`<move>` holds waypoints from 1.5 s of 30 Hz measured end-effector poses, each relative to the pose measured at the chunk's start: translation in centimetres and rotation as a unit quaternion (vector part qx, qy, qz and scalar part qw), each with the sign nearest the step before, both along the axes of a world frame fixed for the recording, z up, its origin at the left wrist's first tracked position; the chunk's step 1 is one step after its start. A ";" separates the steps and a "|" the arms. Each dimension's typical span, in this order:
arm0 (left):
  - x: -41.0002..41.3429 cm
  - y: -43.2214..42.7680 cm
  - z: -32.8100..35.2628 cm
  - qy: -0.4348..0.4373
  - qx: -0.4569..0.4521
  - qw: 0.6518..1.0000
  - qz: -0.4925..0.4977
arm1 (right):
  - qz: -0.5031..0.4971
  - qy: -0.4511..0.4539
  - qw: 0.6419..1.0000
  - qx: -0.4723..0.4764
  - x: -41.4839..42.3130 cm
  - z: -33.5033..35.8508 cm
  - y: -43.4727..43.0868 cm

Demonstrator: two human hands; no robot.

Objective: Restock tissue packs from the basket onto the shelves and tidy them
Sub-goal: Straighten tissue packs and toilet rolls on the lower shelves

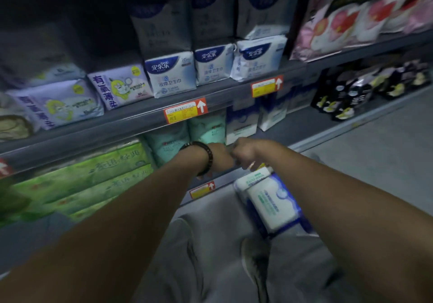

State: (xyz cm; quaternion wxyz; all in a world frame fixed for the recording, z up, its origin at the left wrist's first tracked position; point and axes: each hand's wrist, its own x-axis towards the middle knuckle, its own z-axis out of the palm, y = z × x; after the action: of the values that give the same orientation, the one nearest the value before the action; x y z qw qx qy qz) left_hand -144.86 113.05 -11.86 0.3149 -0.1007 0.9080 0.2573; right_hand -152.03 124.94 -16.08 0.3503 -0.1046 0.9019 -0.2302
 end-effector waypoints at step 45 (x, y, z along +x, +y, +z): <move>-6.6 19.9 -7.6 -0.019 -0.110 0.927 -0.358 | -0.622 -0.216 0.707 -0.259 0.1 -19.4 26.7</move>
State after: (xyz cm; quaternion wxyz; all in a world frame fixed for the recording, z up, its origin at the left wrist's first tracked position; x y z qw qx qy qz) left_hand -151.42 132.94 -19.50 0.3898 0.1919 0.9004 0.0243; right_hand -151.91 151.60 -35.49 0.2726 0.4461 0.5671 -0.6364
